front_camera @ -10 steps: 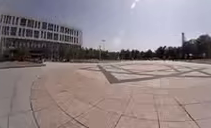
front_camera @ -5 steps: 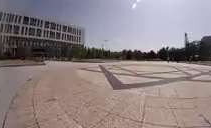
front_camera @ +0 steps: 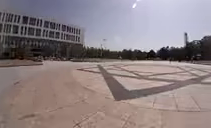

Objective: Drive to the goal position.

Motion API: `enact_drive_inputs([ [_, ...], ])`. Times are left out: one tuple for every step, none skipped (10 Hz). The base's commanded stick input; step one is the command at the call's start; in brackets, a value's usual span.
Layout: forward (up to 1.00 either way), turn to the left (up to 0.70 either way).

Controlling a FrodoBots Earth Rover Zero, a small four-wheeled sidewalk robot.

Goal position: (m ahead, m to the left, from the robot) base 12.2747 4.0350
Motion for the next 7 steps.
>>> enact_drive_inputs([
  [1.00,0.03],
  [1.00,0.17],
  [1.00,0.36],
  [1.00,0.21],
  [1.00,0.02],
  [1.00,0.00],
  [1.00,0.00],
])
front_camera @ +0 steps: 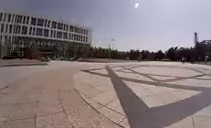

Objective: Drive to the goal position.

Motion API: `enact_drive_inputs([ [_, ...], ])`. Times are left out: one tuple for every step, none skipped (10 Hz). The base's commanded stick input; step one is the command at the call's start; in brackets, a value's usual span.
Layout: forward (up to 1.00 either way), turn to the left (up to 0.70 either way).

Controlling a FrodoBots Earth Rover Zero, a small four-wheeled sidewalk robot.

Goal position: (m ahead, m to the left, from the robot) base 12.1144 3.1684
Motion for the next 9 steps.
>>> enact_drive_inputs([
  [1.00,0.00],
  [1.00,0.00],
  [1.00,0.00],
  [1.00,0.16],
  [1.00,0.31],
  [1.00,0.23],
  [1.00,0.01],
  [1.00,0.00],
  [1.00,0.00],
])
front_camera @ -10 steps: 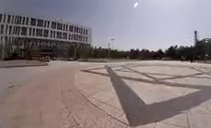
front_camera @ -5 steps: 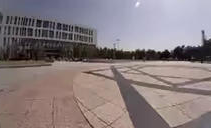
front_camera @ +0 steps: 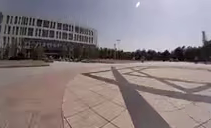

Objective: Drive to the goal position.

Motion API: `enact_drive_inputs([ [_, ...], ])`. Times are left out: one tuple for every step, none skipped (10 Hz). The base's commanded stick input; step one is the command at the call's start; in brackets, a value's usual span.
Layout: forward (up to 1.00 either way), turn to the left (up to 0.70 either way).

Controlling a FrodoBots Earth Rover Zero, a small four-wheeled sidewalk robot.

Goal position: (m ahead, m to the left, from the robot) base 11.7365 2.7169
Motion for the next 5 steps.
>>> enact_drive_inputs([
  [1.00,0.00],
  [1.00,0.02],
  [1.00,0.14],
  [1.00,0.11],
  [1.00,0.02],
])
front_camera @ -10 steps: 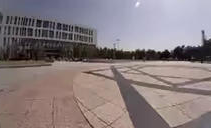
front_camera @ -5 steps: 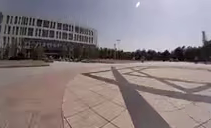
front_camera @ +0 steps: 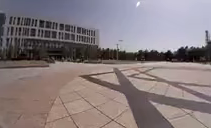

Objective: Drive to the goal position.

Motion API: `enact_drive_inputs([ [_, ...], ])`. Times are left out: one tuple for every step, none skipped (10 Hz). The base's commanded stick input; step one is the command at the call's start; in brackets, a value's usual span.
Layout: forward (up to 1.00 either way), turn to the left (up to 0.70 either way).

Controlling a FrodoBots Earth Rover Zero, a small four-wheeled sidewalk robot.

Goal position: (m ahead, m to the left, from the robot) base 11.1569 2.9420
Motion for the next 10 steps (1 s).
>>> enact_drive_inputs([
  [1.00,0.00],
  [1.00,0.00],
  [1.00,0.00],
  [1.00,0.00],
  [1.00,0.00],
  [1.00,0.00],
  [1.00,0.00],
  [1.00,0.00],
  [1.00,0.00],
  [1.00,0.00],
])
